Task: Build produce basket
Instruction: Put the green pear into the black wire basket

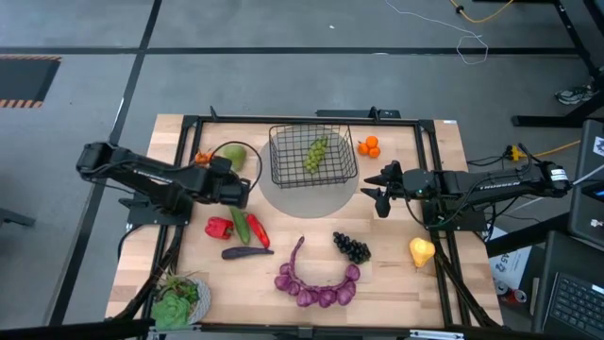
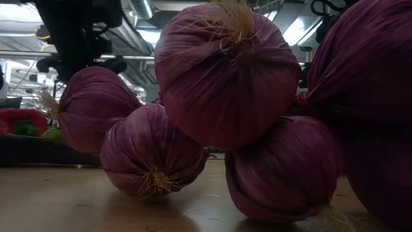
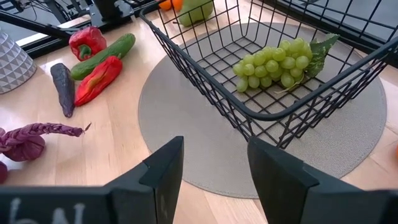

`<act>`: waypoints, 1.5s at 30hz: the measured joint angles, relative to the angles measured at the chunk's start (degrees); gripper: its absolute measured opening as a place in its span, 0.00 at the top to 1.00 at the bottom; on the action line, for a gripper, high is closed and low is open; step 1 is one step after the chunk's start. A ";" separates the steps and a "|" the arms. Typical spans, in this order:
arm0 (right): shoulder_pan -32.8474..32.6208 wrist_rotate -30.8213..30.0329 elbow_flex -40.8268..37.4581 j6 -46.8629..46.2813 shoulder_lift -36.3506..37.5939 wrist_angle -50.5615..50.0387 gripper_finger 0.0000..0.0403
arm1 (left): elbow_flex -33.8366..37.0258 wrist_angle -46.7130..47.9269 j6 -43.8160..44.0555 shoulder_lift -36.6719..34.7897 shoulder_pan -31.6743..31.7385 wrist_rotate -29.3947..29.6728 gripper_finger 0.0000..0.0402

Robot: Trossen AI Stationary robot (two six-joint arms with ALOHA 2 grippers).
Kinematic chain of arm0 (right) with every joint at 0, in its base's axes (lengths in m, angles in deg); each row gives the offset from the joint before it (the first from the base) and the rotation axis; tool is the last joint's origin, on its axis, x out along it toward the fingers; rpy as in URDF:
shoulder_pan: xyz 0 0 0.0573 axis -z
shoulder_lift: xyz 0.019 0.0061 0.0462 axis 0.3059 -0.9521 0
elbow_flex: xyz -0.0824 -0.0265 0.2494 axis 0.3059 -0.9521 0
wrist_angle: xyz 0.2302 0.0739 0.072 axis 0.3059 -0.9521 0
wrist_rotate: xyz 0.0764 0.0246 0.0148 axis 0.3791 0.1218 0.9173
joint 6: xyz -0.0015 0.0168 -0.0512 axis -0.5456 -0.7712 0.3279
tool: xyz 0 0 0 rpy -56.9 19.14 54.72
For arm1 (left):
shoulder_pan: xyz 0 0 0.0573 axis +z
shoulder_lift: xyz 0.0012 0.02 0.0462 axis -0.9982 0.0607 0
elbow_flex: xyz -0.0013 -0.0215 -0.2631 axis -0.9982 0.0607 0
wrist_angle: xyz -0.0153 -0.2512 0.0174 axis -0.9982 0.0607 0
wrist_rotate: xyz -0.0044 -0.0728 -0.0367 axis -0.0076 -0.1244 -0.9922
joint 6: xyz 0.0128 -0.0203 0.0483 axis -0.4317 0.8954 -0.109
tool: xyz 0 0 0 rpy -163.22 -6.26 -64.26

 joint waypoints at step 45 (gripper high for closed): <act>0.00 -0.02 0.00 0.22 0.00 -0.04 0.55 | 14.78 -32.16 -11.07 1.46 14.03 -8.98 0.68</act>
